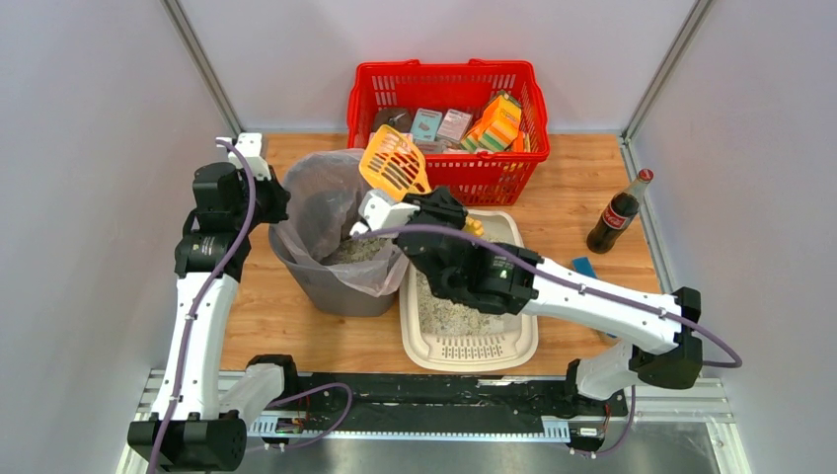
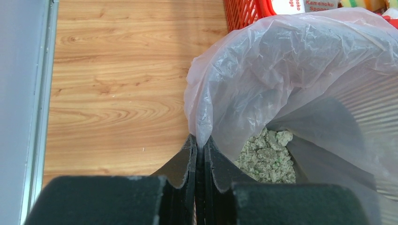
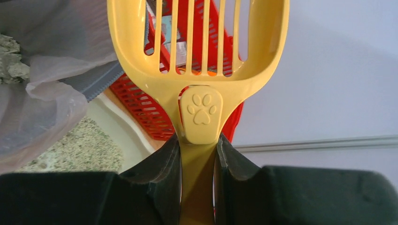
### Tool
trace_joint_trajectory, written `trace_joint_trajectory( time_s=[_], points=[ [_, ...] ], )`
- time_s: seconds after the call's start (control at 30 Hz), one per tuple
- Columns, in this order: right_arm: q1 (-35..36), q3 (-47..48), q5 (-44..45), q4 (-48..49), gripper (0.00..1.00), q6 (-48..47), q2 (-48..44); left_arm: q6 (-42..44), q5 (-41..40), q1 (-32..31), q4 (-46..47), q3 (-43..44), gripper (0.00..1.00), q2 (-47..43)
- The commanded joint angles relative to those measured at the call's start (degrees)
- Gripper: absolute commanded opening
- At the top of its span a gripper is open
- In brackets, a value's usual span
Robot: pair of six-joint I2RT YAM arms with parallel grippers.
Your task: Clean the litter box
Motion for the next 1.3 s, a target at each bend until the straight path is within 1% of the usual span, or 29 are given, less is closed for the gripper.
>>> trace_joint_trajectory(
  time_s=[0.0,0.07,0.1,0.13,0.17,0.2,0.23,0.33,0.37,0.43,0.47,0.57,0.63,0.67,0.73,0.77,0.87,0.9,1.0,1.03,1.13,1.17,1.23,1.27],
  points=[
    [-4.2,5.8,-9.2,-12.8,0.0,16.3,0.1,-0.8,1.8,-0.7,-2.4,-0.2,0.0,0.5],
    [-6.8,7.7,-12.2,-17.6,0.0,22.3,-0.2,-0.6,1.5,-0.6,-2.6,-0.1,0.08,0.6],
    [-7.6,8.1,-16.0,-19.1,0.0,24.2,-0.5,-0.6,1.2,-0.6,-2.6,-0.1,0.16,0.7],
    [-9.6,8.8,-17.9,-21.5,0.0,27.7,-1.0,-0.6,1.0,-0.7,-2.7,-0.1,0.34,0.7],
    [-10.5,8.8,-21.6,-22.5,0.0,29.3,-1.3,-0.4,0.9,-0.7,-2.7,-0.1,0.43,0.8],
    [-11.5,8.7,-23.3,-23.4,0.0,30.5,-1.8,-0.4,0.2,-0.7,-2.6,-0.1,0.5,0.8],
    [-13.4,8.2,-25.0,-24.7,0.0,33.1,-2.6,-0.4,-0.3,-0.7,-2.7,-0.1,0.6,0.7],
    [-16.4,7.3,-30.8,-26.7,0.0,35.9,-4.3,0.5,-3.6,-1.0,-3.0,-0.1,0.68,0.1],
    [-17.2,6.8,-33.4,-27.4,0.0,37.6,-4.7,1.1,-4.7,-1.4,-3.1,-0.1,0.69,-0.4],
    [-19.5,6.4,-35.8,-29.3,0.0,39.1,-5.5,2.2,-9.0,-1.9,-3.1,-0.3,0.7,-1.3],
    [-20.0,5.6,-37.1,-29.7,0.0,40.0,-5.8,2.5,-12.4,-2.0,-2.9,-0.4,0.7,-2.3],
    [-21.5,4.4,-38.8,-31.1,0.0,41.2,-7.0,3.3,-18.0,-2.2,-1.4,-0.8,0.71,-4.7],
    [-22.5,3.2,-40.0,-31.7,0.0,41.8,-8.0,4.2,-20.3,-2.8,-0.5,-0.5,0.71,-5.9],
    [-23.0,2.8,-41.5,-31.9,0.0,42.1,-8.4,4.7,-23.1,-3.3,-0.5,-0.1,0.71,-6.6],
    [-24.2,1.5,-43.1,-32.2,0.0,42.8,-9.3,6.5,-26.4,-6.4,-1.2,2.1,0.71,-7.2],
    [-24.5,1.0,-44.1,-32.3,0.0,42.8,-9.7,7.8,-29.8,-7.7,-1.7,3.0,0.71,-7.4],
    [-25.3,-1.4,-45.4,-31.9,0.0,43.2,-11.0,11.1,-35.6,-13.9,-2.6,5.8,0.71,-7.7],
    [-25.6,-2.1,-45.9,-31.7,0.0,44.2,-11.4,11.4,-35.9,-14.9,-2.8,6.4,0.71,-7.7],
    [-26.3,-4.3,-47.9,-29.9,0.0,45.0,-12.8,11.3,-35.2,-18.5,-3.7,8.9,0.71,-7.9],
    [-26.7,-5.0,-48.2,-29.7,0.0,45.4,-13.2,11.8,-34.2,-20.7,-3.7,10.2,0.71,-7.9],
    [-27.4,-5.2,-49.5,-29.7,0.0,45.8,-13.8,12.2,-24.9,-23.7,-4.2,13.0,0.71,-7.0],
    [-27.6,-4.9,-50.3,-29.7,0.0,46.2,-14.0,11.7,-17.3,-25.7,-4.5,13.7,0.71,-5.5],
    [-28.0,-4.4,-51.0,-30.1,0.0,46.5,-14.4,10.9,-10.4,-28.4,-4.2,15.0,0.7,-2.5],
    [-28.0,-3.8,-51.4,-30.3,0.0,46.7,-14.4,11.0,-4.5,-31.6,-3.6,15.2,0.7,-1.5]
  ],
)
